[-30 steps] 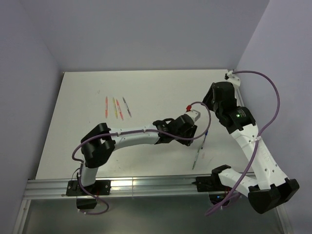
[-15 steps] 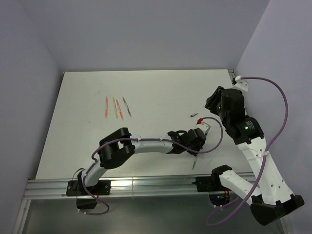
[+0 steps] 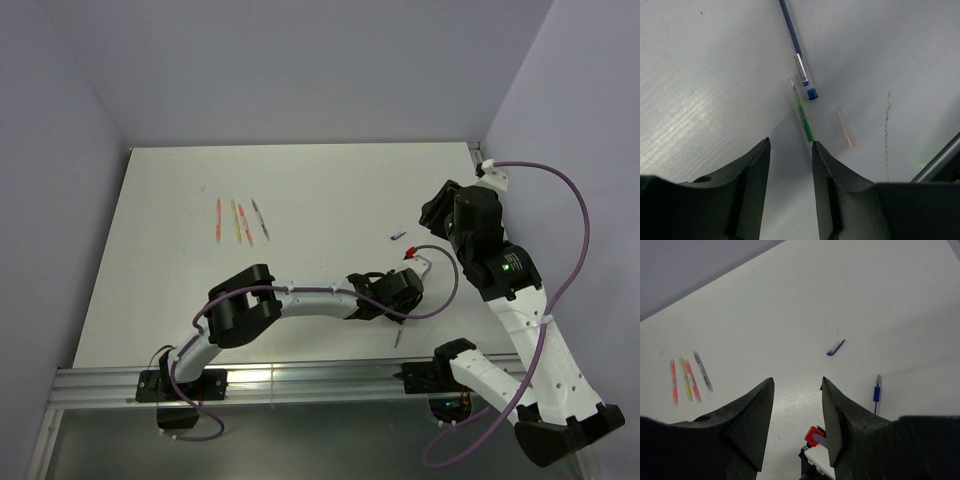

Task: Insert the pens into the pen caps
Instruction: Move the pen to the center of the board.

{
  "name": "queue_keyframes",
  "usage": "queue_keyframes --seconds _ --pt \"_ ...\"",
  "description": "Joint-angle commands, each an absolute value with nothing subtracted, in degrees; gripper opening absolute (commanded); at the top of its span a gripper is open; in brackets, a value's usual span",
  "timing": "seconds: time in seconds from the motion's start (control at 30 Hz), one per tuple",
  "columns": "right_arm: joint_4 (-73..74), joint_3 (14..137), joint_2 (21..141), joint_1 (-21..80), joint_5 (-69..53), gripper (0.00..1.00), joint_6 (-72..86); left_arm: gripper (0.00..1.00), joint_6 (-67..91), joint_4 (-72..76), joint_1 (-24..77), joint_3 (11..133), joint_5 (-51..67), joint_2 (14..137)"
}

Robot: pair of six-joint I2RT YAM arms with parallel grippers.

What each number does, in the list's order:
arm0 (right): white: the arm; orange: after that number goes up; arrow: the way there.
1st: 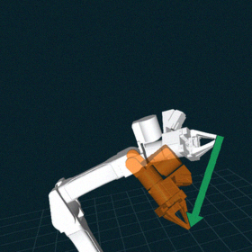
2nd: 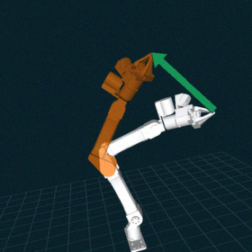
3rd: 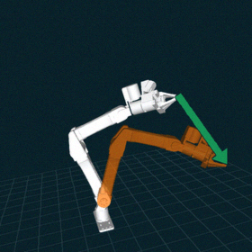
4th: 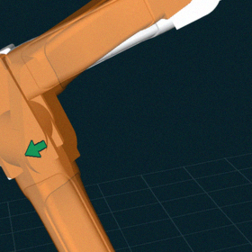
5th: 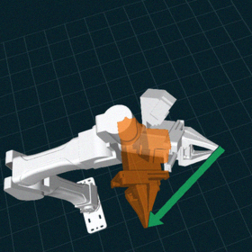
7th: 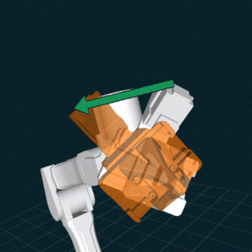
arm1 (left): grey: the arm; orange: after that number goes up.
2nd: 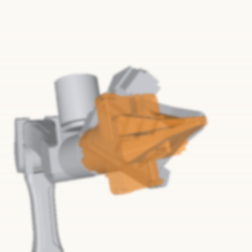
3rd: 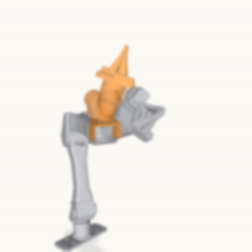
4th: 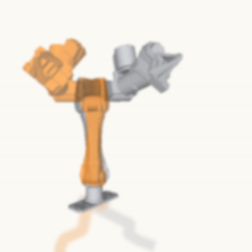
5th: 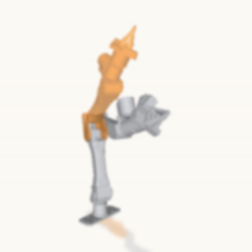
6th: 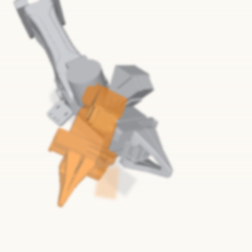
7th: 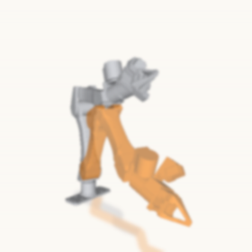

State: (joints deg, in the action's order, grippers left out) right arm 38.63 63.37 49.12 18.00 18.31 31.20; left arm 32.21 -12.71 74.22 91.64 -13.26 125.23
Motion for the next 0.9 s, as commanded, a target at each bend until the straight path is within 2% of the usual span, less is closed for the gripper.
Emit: queue_keyframes --seconds 0.0,0.87 --pt "36.5 63.3 48.5 17.9 18.2 0.51 30.8 0.43 32.3 -11.2 75.1 92.5 -13.6 125.1" --pt "36.3 63.1 47.2 17.9 18.1 0.51 30.5 0.41 31.5 -14.9 76.2 96.3 -14.0 129.2"
